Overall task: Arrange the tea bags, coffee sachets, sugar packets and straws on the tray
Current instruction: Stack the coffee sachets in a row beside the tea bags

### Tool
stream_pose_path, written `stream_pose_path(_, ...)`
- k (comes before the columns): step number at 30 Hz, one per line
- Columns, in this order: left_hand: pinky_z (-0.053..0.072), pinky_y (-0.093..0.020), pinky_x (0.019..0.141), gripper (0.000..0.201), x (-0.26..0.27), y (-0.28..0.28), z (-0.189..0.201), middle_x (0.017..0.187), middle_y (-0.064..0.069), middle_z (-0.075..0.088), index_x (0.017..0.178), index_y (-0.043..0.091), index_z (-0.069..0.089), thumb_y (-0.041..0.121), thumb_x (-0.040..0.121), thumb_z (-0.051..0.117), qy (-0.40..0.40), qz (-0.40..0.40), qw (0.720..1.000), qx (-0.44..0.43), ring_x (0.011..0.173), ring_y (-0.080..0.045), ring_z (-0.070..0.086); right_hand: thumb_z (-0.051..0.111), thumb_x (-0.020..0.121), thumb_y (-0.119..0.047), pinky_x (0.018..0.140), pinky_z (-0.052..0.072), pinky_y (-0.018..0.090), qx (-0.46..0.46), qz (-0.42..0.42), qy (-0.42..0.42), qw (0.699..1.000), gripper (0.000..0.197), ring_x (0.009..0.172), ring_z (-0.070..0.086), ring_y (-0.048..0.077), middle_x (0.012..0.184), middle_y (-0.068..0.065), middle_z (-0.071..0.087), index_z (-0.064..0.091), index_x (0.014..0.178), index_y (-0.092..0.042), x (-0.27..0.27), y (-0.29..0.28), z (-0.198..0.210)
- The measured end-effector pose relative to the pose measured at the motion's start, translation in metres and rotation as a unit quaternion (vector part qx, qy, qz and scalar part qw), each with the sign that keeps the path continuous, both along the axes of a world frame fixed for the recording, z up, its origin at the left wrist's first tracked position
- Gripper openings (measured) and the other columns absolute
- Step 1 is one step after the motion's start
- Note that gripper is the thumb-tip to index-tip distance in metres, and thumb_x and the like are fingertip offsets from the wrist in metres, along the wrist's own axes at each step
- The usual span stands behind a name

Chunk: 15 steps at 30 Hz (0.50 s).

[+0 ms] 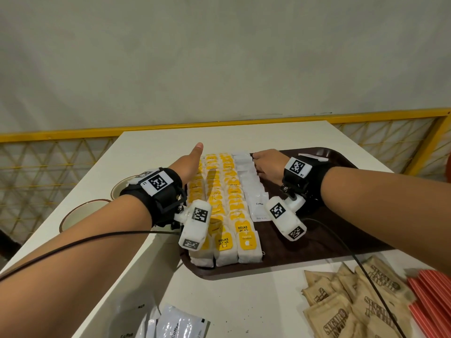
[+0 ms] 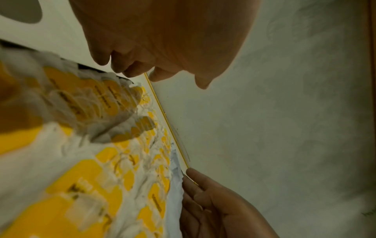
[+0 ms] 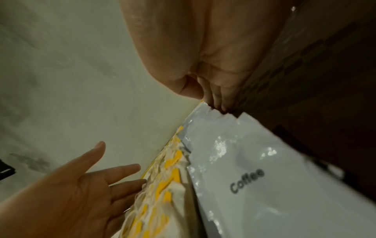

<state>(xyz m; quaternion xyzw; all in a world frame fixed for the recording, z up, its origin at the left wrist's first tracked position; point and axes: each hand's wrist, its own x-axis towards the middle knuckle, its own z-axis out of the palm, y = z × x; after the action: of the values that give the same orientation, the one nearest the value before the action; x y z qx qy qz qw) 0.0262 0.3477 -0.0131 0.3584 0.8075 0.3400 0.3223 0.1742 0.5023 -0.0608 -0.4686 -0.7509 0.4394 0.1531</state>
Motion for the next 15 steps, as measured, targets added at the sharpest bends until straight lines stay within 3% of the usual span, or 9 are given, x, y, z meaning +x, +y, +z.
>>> stream_pose_path(5,0.020,-0.039,0.113,0.073,-0.001,0.002,0.001,0.153,-0.016,0.028,0.149,0.006,0.023,0.057,0.098,0.014,-0.001,0.003,1.000,-0.002,0.141,-0.032,0.027,0.053,0.084,-0.011,0.091,0.053,0.047,-0.012,-0.013,0.017,1.000,0.030,0.097,0.062,0.028,0.111,0.013,0.063,0.060,0.113,-0.016,-0.003,0.010,-0.003)
stream_pose_path(7,0.020,-0.039,0.113,0.073,-0.002,0.003,0.001,0.154,-0.015,0.027,0.149,0.006,0.022,0.058,0.098,0.014,-0.005,0.004,1.000,-0.002,0.141,-0.032,0.026,0.050,0.088,-0.008,0.094,0.052,0.047,-0.009,-0.008,0.009,1.000,0.040,0.094,0.057,0.026,0.106,0.010,0.056,0.054,0.127,-0.005,-0.004,0.008,0.002)
stream_pose_path(10,0.020,-0.040,0.113,0.074,-0.002,0.005,0.002,0.153,-0.015,0.028,0.149,0.007,0.022,0.059,0.097,0.015,-0.009,0.003,1.000,-0.004,0.141,-0.032,0.027,0.045,0.091,-0.005,0.098,0.048,0.046,-0.014,0.006,0.001,1.000,0.050,0.097,0.049,0.025,0.109,0.009,0.046,0.038,0.141,-0.004,-0.008,0.004,0.008)
stream_pose_path(15,0.022,-0.039,0.112,0.073,-0.001,0.008,0.006,0.151,-0.016,0.032,0.149,0.007,0.023,0.058,0.098,0.015,-0.005,-0.003,1.000,-0.006,0.139,-0.033,0.029,0.043,0.093,-0.001,0.099,0.047,0.046,-0.028,0.003,0.019,0.999,0.054,0.098,0.046,0.026,0.112,0.010,0.041,0.029,0.145,-0.005,-0.012,0.006,0.012)
